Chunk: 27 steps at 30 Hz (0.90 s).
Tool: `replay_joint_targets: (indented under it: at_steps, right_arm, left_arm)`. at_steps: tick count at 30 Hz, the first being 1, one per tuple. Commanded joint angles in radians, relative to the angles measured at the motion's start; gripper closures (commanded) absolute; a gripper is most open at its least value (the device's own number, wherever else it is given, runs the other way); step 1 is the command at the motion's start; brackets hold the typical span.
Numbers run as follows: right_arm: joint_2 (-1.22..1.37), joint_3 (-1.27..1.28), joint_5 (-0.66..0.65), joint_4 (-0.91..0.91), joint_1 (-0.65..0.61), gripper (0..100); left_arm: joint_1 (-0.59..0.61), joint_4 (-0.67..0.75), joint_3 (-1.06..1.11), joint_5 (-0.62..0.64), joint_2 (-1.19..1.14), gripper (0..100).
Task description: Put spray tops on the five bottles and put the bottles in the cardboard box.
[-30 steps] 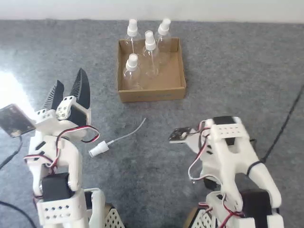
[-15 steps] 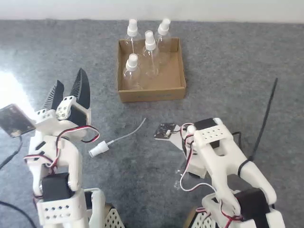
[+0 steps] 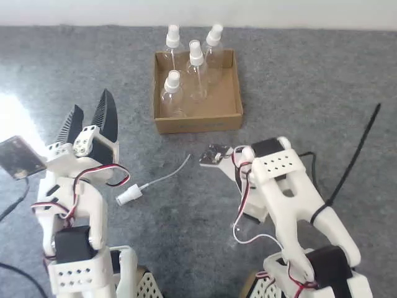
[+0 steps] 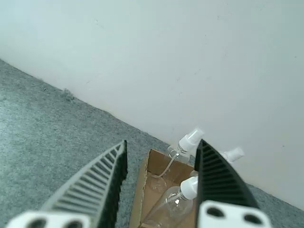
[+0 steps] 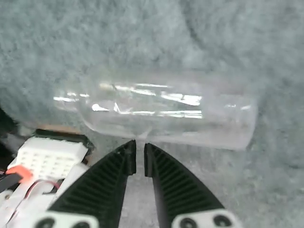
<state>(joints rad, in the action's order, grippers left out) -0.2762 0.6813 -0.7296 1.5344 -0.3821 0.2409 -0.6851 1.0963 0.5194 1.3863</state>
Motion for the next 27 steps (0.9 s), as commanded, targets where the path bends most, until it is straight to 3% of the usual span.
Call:
replay_joint_targets:
  at_steps: [1, 5, 16, 20, 23, 27]
  right_arm:
    - [-0.056, -0.130, 0.008, 0.107, 0.012, 98.2]
    - [-0.081, -0.147, -0.018, 0.130, 0.012, 98.2]
    - [-0.449, 0.077, -0.565, 0.113, 0.030, 97.8]
    - [-0.519, 0.158, -0.678, 0.056, 0.033, 97.5]
    - [-0.526, 0.189, -0.692, 0.030, 0.031, 91.1]
    - [-0.526, 0.195, -0.694, 0.007, 0.031, 72.0]
  left_arm:
    - [0.006, 0.031, -0.019, 0.003, 0.011, 78]
    - [0.006, 0.031, -0.019, 0.003, 0.011, 78]
    - [0.005, 0.031, -0.018, 0.003, 0.011, 78]
    - [0.005, 0.032, -0.018, 0.003, 0.011, 78]
    - [0.005, 0.032, -0.018, 0.003, 0.011, 78]
    - [0.003, 0.032, -0.016, 0.003, 0.011, 78]
